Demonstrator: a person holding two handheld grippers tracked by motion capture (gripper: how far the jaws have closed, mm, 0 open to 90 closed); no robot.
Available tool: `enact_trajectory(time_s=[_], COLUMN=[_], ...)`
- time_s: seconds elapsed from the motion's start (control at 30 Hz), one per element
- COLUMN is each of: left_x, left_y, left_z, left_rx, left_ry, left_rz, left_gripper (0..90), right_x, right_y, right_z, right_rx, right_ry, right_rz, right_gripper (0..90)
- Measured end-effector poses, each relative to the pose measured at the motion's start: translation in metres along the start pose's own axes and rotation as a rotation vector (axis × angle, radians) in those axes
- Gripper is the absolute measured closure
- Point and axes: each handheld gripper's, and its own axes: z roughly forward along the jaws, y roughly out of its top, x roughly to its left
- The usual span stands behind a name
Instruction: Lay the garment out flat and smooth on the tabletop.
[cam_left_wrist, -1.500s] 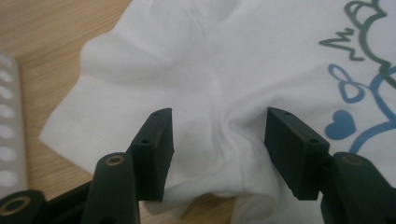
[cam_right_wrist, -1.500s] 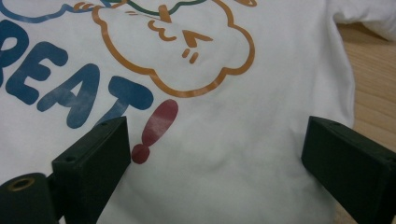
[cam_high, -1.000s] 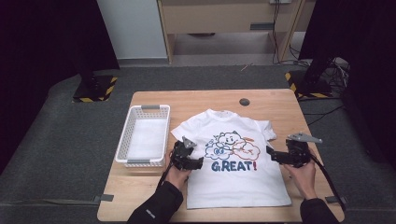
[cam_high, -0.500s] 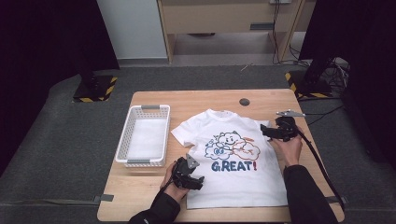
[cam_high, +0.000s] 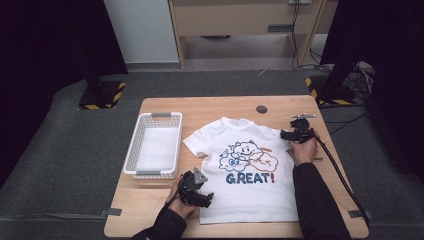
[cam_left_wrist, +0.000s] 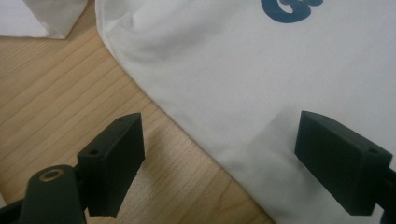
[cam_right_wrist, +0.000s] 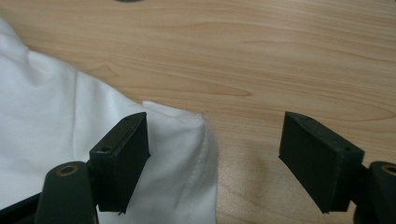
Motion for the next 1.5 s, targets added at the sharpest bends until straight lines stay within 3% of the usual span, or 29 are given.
enact_trajectory(time_s=[0.1, 0.17, 0.23, 0.43, 0.53, 0.67, 0.77, 0.9, 1.03, 1.23, 1.5], left_x=[-0.002, -0.002, -0.002, -0.002, -0.002, 0.001, 0.005, 0.010, 0.014, 0.014, 0.015], left_y=[0.000, -0.001, -0.002, -0.007, -0.006, -0.004, 0.000, 0.002, 0.002, -0.001, -0.004], left_z=[-0.001, -0.002, -0.003, -0.005, -0.005, -0.004, -0.011, -0.019, -0.020, -0.017, -0.016], left_rx=[0.011, 0.016, 0.016, 0.009, 0.010, 0.001, -0.061, -0.125, -0.143, -0.148, -0.138], left_ry=[0.008, 0.006, 0.002, 0.001, 0.000, -0.025, -0.035, -0.016, -0.025, -0.072, -0.085], left_rz=[0.001, -0.006, -0.021, -0.039, -0.049, -0.082, -0.123, -0.151, -0.174, -0.157, -0.137], left_gripper=[14.6, 14.5, 14.6, 14.6, 14.5, 15.7, 15.2, 13.2, 10.9, 9.4, 8.5], right_x=[0.003, 0.000, -0.004, -0.015, -0.011, -0.001, 0.008, 0.016, 0.022, 0.031, 0.042], right_y=[-0.003, -0.004, -0.003, -0.002, -0.003, -0.006, -0.009, -0.014, -0.023, -0.043, -0.073], right_z=[0.006, 0.007, 0.008, 0.011, 0.005, -0.015, -0.030, -0.051, -0.071, -0.095, -0.118], right_rx=[0.006, 0.002, 0.004, 0.015, 0.005, -0.076, -0.113, -0.113, -0.095, -0.073, -0.051], right_ry=[-0.012, -0.013, -0.048, -0.146, -0.119, 0.000, 0.071, 0.154, 0.206, 0.268, 0.308], right_rz=[-0.033, -0.022, -0.012, 0.092, 0.099, 0.084, 0.066, 0.042, 0.015, -0.028, -0.097], right_gripper=[22.7, 20.7, 18.3, 13.7, 17.3, 16.5, 15.2, 10.8, 7.5, 5.3, 4.7])
